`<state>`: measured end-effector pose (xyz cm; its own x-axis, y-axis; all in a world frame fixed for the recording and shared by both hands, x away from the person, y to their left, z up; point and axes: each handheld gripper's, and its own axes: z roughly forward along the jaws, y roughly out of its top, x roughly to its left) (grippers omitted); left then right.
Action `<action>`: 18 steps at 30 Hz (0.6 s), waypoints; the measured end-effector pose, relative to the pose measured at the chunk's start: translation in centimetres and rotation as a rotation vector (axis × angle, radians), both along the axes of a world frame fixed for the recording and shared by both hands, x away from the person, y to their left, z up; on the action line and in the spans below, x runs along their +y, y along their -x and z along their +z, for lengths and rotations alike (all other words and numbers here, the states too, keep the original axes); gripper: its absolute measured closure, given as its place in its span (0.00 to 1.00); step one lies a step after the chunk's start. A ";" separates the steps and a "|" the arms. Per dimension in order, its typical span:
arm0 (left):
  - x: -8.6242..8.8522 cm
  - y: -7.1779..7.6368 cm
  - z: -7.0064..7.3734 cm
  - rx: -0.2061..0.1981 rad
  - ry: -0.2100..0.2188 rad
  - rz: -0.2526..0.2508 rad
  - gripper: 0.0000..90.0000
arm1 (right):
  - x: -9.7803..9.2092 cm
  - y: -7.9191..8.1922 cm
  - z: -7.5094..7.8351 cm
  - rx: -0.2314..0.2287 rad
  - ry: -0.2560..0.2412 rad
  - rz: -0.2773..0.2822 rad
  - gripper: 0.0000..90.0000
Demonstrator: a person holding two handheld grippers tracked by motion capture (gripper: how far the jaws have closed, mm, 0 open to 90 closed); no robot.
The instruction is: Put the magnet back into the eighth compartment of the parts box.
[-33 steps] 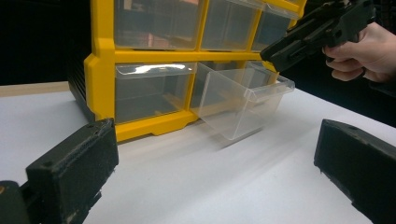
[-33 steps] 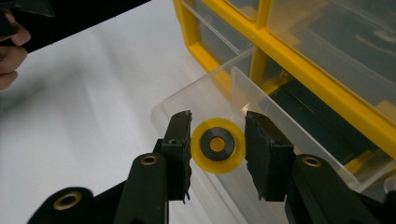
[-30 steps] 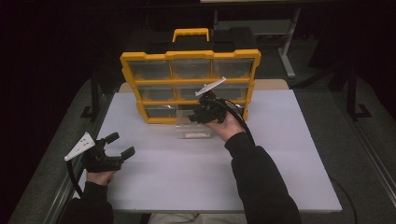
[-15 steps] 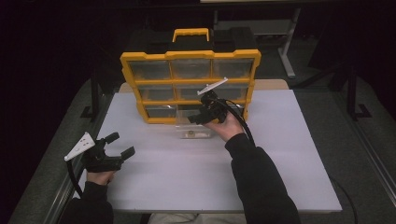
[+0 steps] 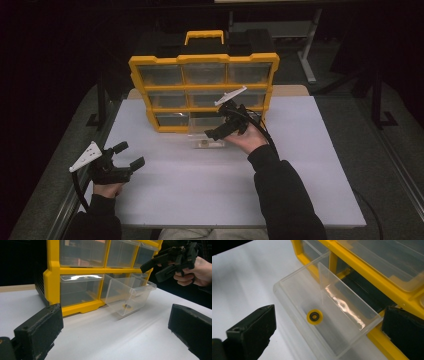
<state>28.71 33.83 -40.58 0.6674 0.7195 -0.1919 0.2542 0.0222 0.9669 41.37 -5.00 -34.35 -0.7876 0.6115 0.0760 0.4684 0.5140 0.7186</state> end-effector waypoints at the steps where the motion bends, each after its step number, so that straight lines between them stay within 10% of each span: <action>1: 0.0 0.0 0.0 0.001 0.000 0.000 0.00 | -0.2 0.1 0.0 -0.003 -0.007 0.003 0.00; 18: -0.1 0.0 0.0 0.003 -0.005 -0.002 0.00 | -3.6 1.7 -0.7 -0.019 -0.070 -0.037 0.00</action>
